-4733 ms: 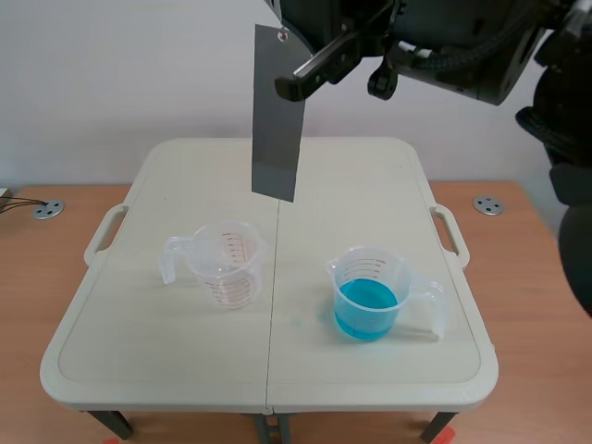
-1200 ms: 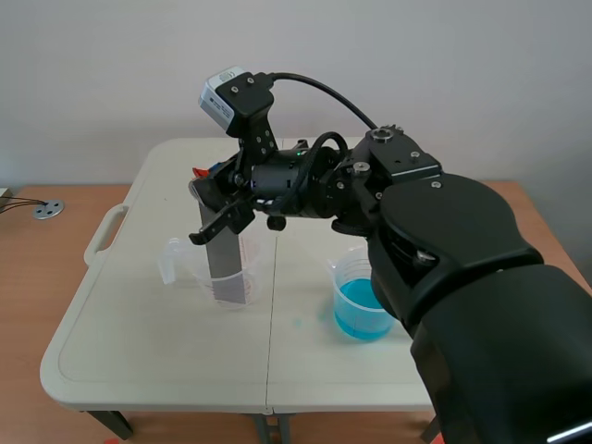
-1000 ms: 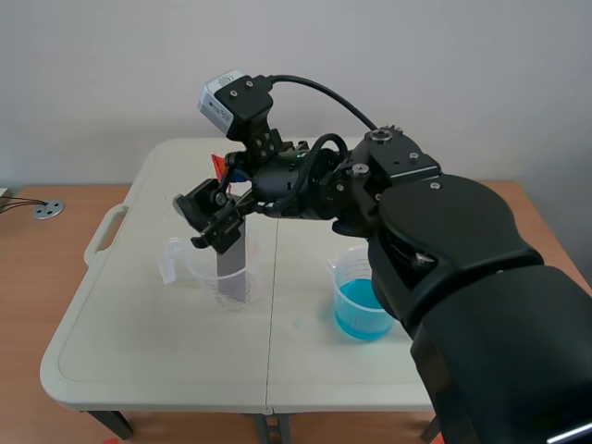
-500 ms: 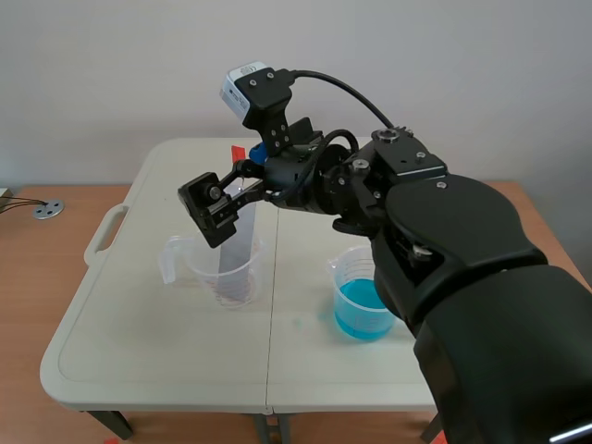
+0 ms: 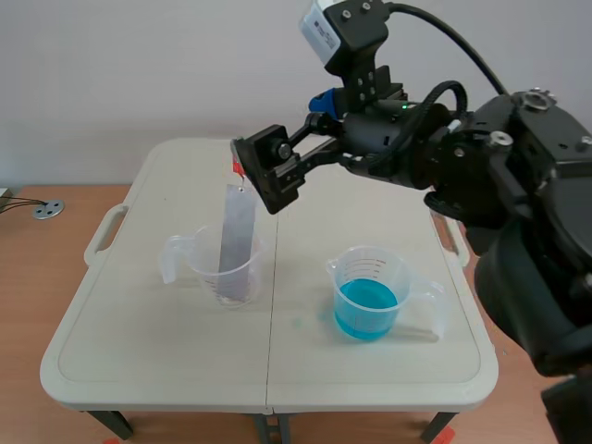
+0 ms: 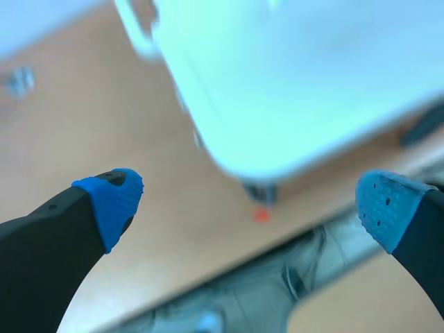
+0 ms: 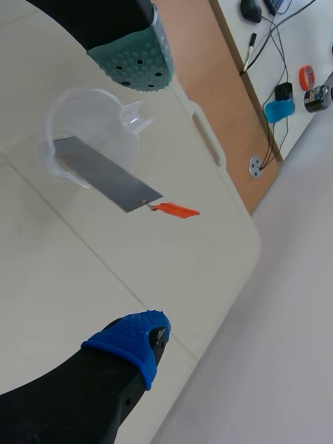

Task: Hold the metal plate by the orange handle, dip it into the blue solution, take it out and point at it, then put the plate back in the beaker on the left.
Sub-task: 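Return to the home posture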

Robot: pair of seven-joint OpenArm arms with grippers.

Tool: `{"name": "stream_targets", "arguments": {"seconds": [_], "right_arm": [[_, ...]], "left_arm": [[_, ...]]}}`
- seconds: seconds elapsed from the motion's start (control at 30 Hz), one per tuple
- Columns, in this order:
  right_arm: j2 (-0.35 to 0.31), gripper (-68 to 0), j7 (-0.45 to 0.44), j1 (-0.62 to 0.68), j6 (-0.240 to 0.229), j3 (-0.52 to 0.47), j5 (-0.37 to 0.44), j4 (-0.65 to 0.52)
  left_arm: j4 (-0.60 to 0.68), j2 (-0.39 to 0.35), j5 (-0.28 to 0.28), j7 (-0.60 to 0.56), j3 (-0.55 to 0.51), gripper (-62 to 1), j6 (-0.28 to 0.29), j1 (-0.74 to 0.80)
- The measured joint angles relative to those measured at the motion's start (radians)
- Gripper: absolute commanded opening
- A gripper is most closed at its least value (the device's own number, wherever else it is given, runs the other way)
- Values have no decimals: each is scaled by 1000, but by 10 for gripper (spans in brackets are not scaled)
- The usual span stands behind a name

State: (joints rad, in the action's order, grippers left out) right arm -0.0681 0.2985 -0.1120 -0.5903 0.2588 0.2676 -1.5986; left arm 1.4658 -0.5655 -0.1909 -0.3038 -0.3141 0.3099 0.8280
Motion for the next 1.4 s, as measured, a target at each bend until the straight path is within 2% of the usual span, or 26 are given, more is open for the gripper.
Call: {"name": "stream_targets", "arguments": {"seconds": [0.07,0.13,0.2,0.3,0.4,0.63,0.73,0.87,1.4], "right_arm": [[-30,-12,3,55,0,-30,6,-60],[-63,-12,3,108,0,-58,33,-111],[-98,-12,3,159,-1,-80,51,-161],[-153,-12,3,235,-2,-120,103,-229],[-195,-12,3,307,-6,-171,135,-282],[-276,-12,-39,457,-12,-250,153,-321],[-311,-12,-72,510,-12,-261,153,-321],[-326,-12,-124,549,-16,-279,153,-321],[-328,-12,-148,572,-15,-282,152,-319]], "left_arm": [[56,-1,0,0,0,14,6,-27],[120,-8,0,0,0,14,36,-42],[187,-23,0,1,18,14,37,-48],[272,-50,-1,66,75,14,42,-74],[333,-58,-39,93,130,14,42,-105],[430,-58,-53,113,194,14,41,-142],[456,-82,-54,112,235,14,31,-141],[461,-119,-98,112,269,14,15,-142],[459,-83,-100,181,274,14,16,-186]]}}
